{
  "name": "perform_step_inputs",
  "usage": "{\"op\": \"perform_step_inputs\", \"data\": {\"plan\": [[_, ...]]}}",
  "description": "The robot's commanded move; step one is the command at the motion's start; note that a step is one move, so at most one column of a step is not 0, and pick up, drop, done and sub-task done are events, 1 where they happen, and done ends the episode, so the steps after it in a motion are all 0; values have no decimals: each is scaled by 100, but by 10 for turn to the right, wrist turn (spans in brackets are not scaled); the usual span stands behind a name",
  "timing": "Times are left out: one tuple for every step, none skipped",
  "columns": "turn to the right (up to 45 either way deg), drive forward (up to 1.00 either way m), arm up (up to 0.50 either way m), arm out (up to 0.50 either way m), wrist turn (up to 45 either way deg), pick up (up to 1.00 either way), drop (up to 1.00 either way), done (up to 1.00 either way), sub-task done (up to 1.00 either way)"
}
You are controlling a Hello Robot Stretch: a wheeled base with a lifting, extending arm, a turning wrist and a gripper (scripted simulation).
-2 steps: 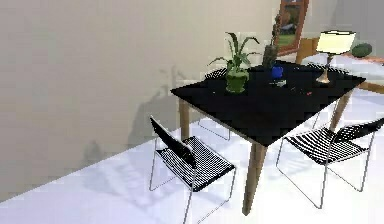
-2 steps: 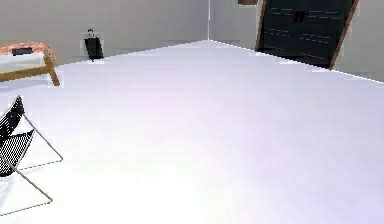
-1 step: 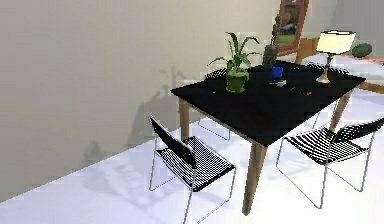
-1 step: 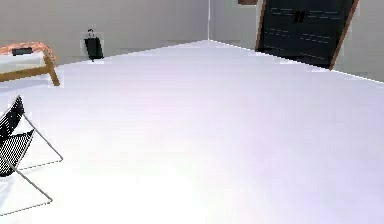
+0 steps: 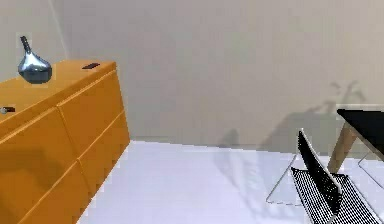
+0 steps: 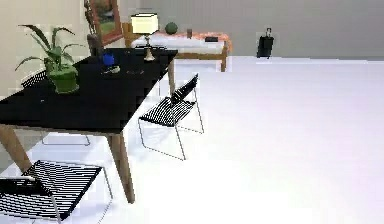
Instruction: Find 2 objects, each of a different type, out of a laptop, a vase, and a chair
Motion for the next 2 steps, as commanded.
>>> {"op": "perform_step_inputs", "data": {"plan": [[-150, 0, 0, 0, 0, 0, 0, 0, 0], [0, 80, 0, 0, 0, 0, 0, 0, 0]]}}
